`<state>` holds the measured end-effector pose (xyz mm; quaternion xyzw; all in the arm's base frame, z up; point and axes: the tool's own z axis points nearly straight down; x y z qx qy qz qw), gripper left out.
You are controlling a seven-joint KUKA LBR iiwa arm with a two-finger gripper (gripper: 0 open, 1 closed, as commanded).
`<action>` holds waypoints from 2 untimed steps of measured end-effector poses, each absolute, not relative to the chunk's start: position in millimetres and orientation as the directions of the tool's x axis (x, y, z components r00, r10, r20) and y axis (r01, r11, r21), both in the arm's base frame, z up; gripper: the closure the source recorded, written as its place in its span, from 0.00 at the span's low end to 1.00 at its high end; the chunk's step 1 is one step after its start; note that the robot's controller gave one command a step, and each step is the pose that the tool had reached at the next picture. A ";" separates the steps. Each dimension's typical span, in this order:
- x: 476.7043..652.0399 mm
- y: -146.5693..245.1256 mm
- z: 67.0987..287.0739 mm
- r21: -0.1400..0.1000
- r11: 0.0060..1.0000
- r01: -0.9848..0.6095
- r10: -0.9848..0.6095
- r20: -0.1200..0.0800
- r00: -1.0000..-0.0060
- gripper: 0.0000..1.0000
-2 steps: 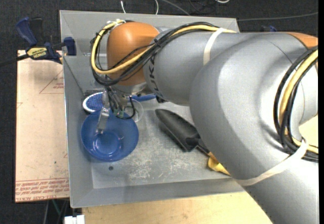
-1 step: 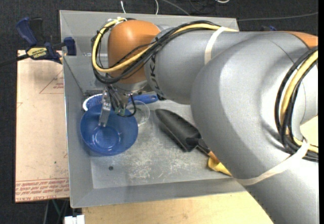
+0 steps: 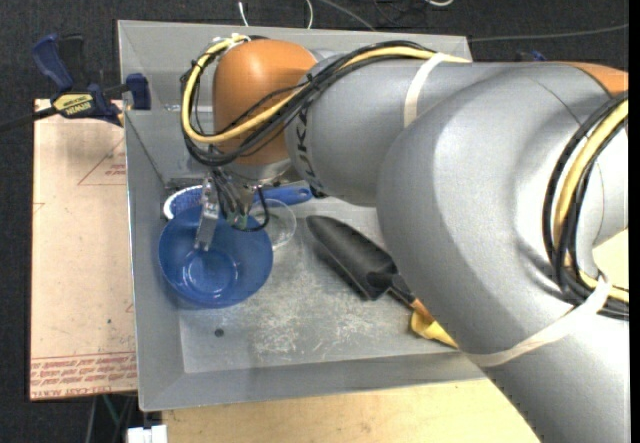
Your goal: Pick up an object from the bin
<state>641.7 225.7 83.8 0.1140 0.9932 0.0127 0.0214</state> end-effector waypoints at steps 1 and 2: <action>643.4 225.6 93.8 0.032 0.974 0.226 0.227 -0.044 -0.973 1.00; 645.3 225.9 98.3 0.034 0.974 0.225 0.227 -0.049 -0.973 1.00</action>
Offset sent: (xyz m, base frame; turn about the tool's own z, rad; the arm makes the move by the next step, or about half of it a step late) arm 0.0006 0.0000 0.0091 -0.0003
